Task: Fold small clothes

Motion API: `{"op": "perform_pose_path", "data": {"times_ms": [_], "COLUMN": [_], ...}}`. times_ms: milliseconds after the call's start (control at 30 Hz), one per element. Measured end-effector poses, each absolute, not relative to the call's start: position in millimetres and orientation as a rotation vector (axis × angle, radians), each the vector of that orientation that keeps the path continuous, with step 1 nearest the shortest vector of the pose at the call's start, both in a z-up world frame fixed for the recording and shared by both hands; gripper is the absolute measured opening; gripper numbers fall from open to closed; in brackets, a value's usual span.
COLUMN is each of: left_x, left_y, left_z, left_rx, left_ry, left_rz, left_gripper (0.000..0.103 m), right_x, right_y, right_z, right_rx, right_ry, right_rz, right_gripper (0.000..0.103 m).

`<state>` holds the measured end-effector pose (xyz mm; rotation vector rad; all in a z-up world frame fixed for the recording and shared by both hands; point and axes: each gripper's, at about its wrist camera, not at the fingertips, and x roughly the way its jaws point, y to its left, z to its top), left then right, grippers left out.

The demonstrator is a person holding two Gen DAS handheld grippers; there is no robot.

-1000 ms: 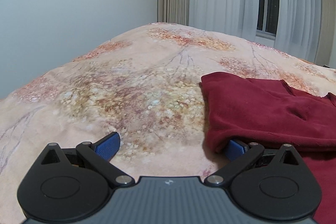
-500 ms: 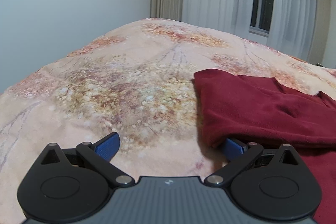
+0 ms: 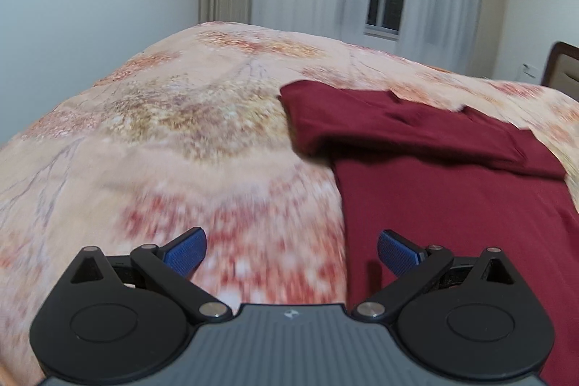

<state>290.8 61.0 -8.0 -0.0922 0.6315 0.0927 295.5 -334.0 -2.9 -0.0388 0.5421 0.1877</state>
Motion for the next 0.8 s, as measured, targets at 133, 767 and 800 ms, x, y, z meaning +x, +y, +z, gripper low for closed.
{"op": "perform_pose_path", "data": {"times_ms": [133,767,800], "left_x": [255.4,189.3,188.9], "left_y": [54.5,29.7,29.8], "left_z": [-8.5,-19.4,-19.4], "left_rx": [-0.090,-0.091,-0.092], "left_ry": [0.630,0.662,0.662], "left_rz": [0.060,0.049,0.049], "left_gripper": [0.103,0.103,0.103], "right_x": [227.2,106.4,107.6], "right_y": [-340.5,-311.5,-308.7], "right_z": [-4.8,-22.5,-23.9], "right_rx": [-0.100,0.021,0.016], "right_ry": [0.524,0.488,0.498], "right_rz": [0.210,0.051,0.043], "right_gripper": [0.103,0.056,0.055]}}
